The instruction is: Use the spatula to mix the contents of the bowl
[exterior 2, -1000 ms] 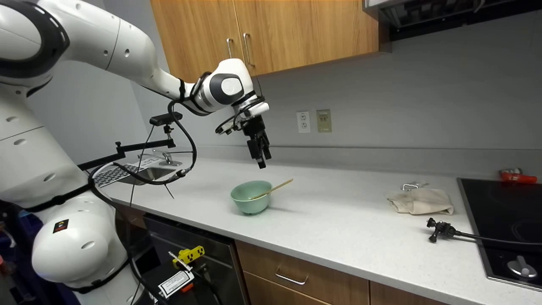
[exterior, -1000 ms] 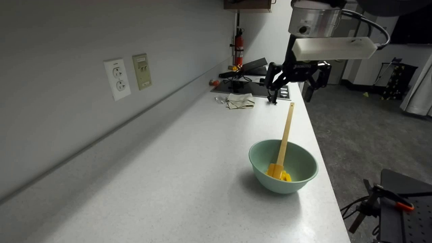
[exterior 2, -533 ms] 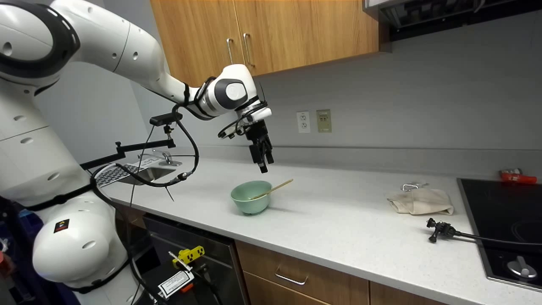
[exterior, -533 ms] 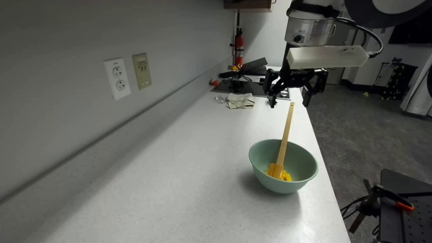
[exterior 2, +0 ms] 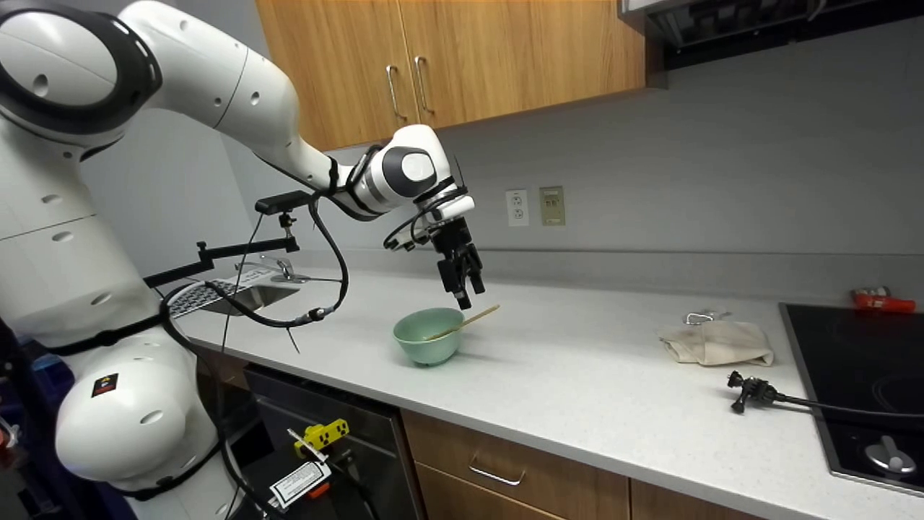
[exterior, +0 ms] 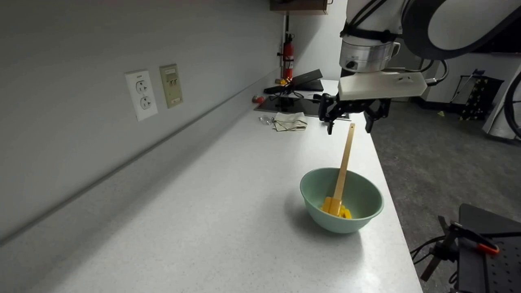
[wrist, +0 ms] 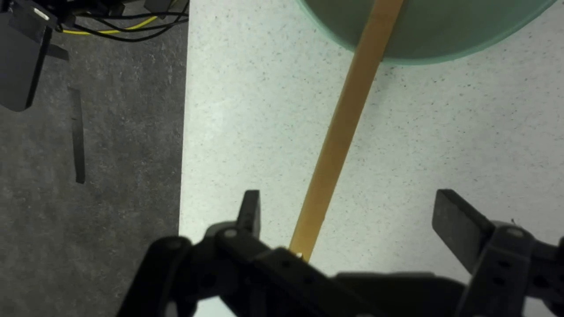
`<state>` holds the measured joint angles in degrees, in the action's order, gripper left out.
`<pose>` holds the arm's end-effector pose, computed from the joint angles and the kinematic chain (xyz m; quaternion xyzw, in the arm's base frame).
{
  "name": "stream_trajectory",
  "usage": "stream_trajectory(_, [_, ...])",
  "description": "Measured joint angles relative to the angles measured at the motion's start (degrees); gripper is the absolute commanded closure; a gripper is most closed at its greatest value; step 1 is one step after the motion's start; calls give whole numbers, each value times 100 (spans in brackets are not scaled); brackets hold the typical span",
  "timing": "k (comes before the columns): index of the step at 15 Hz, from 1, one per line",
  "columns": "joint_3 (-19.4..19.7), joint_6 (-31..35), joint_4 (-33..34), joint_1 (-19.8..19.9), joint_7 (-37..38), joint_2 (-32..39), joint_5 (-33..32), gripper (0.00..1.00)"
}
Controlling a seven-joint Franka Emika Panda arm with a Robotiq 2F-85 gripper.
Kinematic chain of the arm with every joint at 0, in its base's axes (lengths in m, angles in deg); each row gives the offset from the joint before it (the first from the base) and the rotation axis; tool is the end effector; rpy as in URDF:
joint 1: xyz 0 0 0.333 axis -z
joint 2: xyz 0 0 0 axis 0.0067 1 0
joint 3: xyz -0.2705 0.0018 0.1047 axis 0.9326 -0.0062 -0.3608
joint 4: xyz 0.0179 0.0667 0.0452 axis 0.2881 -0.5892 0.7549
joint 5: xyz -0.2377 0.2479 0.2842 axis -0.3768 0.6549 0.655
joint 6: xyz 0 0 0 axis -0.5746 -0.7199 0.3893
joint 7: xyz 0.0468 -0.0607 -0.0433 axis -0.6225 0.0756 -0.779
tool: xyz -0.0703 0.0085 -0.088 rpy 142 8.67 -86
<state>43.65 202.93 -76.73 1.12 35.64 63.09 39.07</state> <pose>0.5472 0.0732 0.3384 0.8817 -0.4528 0.0943 0.0932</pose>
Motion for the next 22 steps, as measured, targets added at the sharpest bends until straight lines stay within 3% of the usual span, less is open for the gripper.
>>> stream_trajectory(22, [306, 250, -41, -37, 275, 293, -6, 0])
